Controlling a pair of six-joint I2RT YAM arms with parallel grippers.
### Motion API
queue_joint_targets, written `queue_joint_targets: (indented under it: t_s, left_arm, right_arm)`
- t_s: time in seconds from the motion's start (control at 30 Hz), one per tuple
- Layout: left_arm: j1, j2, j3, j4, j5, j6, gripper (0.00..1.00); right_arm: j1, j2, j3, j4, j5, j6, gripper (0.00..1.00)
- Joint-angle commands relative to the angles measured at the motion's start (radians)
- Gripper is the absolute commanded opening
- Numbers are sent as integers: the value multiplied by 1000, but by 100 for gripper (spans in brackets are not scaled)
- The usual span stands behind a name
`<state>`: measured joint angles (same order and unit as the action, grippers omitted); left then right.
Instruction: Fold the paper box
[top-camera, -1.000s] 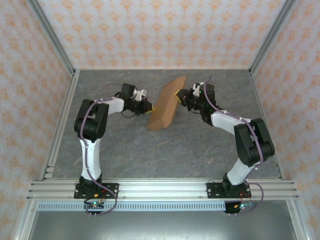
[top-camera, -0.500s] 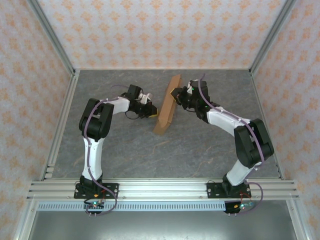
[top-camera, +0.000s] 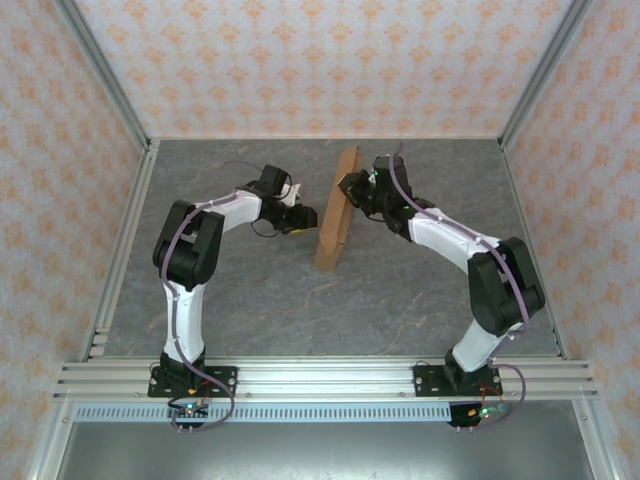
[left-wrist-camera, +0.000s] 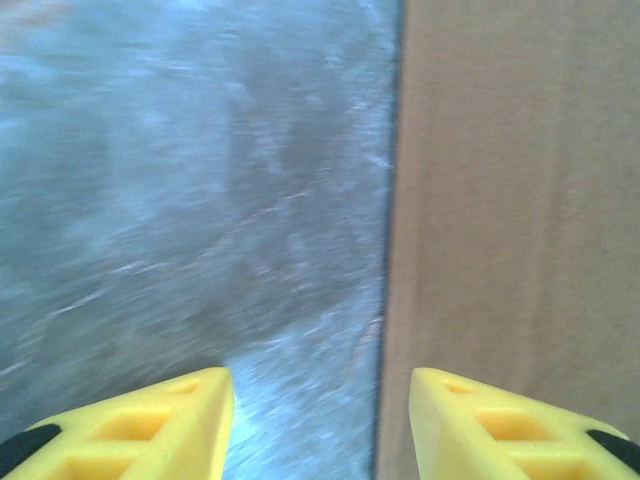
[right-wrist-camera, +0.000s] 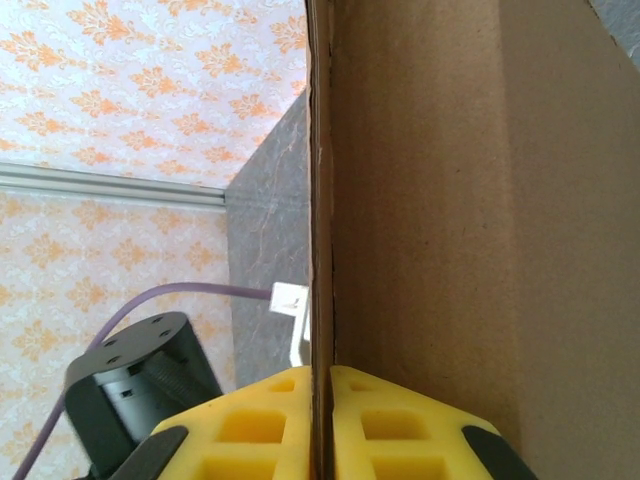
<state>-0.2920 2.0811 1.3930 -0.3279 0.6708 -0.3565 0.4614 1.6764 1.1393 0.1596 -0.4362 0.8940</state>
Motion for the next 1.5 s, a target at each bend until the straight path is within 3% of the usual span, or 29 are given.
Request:
queue_joint_targets:
  t_s: [0.0,0.2,0.37,0.47,0.67,0.93,1.47]
  left_arm:
    - [19,-126,-38,-82,-224,28,54]
    - [-1,-431,-193,-3,-326,-20,58]
    - [-182,-687,-278,-8,-541,80,63]
    - [-251,-751,-293,-9,-566,103,67]
    - [-373,-737,-278,-51,-667,170,82]
    - [-439,-628,-230,-53,-716,181,98]
    - [-490,-509,-182,-15,-779,150,100]
  right_arm:
    - [15,39,18,-72,40,-21,11]
    - [26,61,40,-74,54,-20,12]
    - [27,76,54,-82,55,-17,14]
    - [32,78,70,-103,63,-24,14]
    - [36,89,88,-118,70,-24,14]
    - [36,94,94,-122,74,-23,14]
    - [36,102,94,-115,78,-15,14]
